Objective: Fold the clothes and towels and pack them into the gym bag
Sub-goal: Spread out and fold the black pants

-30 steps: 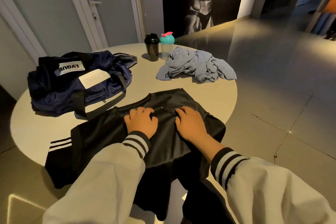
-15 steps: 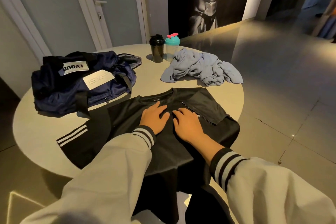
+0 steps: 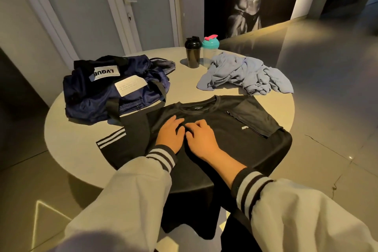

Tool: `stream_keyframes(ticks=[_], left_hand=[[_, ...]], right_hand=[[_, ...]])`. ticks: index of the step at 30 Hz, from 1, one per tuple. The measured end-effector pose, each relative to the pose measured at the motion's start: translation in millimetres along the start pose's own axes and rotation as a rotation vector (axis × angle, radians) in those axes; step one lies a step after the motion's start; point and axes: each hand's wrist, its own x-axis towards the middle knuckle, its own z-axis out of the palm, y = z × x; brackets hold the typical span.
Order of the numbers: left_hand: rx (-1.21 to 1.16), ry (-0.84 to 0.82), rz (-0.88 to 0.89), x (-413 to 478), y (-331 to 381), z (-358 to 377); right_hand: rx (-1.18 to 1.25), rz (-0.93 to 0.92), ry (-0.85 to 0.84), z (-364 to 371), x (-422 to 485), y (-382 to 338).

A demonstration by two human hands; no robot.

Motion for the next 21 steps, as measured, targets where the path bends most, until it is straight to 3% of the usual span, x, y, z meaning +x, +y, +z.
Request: stream_keyframes(ticks=[2, 6, 9, 13, 16, 21], left_hand=[[-0.091, 0.129, 0.037, -9, -7, -15], [0.250, 0.254, -0.154, -26, -36, -42], [0.372, 0.154, -0.394, -39, -49, -54], [0.340, -0.023, -0.621, -49, -54, -59], [0.393, -0.077, -0.585, -51, -56, -60], [0.367, -0.001, -0.442, -51, -54, -51]], right_hand=[[-0.063, 0.012, -0.005, 3, -2, 0], [-0.217, 0.031, -0.047, 3, -3, -7], [-0.212, -0.021, -0.046, 9, -7, -26], [-0.148, -0.065, -0.093, 26, -18, -40], [-0.180, -0.074, -0.094, 30, -20, -40], [-0.197, -0.072, -0.096, 31, -24, -41]])
